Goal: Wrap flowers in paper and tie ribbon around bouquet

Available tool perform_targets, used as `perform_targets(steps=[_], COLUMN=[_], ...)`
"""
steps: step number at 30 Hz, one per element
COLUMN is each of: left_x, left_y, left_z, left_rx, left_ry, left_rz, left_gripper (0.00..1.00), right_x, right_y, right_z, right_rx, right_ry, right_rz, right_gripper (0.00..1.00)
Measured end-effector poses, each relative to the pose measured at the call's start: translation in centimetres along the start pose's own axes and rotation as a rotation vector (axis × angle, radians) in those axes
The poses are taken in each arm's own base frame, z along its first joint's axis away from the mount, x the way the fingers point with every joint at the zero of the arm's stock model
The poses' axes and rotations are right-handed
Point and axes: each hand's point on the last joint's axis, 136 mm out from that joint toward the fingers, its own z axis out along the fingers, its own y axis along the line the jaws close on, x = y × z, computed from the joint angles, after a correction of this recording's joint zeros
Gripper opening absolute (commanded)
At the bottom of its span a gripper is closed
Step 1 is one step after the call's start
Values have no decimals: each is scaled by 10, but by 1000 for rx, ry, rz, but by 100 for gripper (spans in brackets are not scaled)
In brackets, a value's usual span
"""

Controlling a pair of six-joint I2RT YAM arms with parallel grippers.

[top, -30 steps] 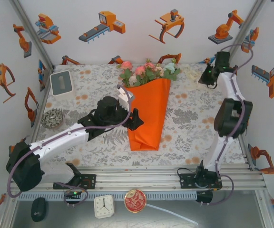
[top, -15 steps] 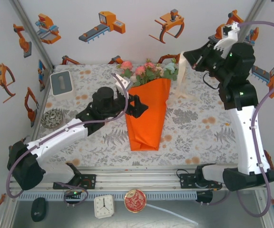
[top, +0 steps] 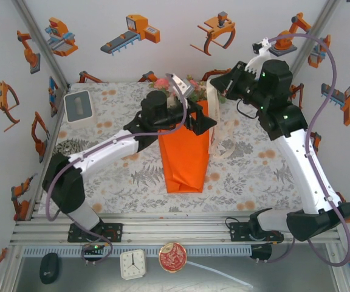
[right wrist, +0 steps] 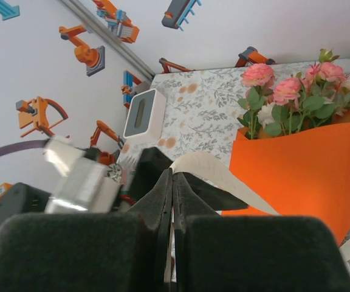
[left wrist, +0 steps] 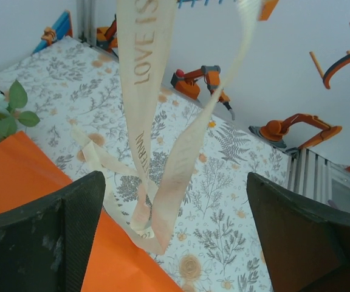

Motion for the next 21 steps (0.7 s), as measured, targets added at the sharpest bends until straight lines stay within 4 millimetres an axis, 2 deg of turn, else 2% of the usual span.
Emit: perform_targets(steps=[4, 10, 11, 13, 14, 20, 21], left_x=[31, 62, 65, 69, 69, 60, 55], left_y=[10, 21, 24, 30, 32, 51, 52], left_z=[16, 28, 28, 27, 27, 13, 8], left_rx=[10, 8, 0, -18, -23, -79, -91], left_ry=[53, 112, 119, 131, 133, 140, 140], left_rz=[-56, -111, -116, -125, -126, -109, -93], left_gripper=[60, 44, 35, 4, 0, 0, 4], right_x=[-5, -17, -18, -19, -20, -30, -32], right_y=[-7, -14, -17, -23, -27, -40, -42], right_z=[-1, -10, -12, -17, -19, -33, -36], right_rx=[45, 103, 123, 164, 185, 257, 263], right_ry=[-31, -87, -96, -105, -110, -157, -163], right_rz=[-1, -9, -12, -13, -13, -16, -15], right_gripper=[0, 0, 0, 0, 0, 0, 0])
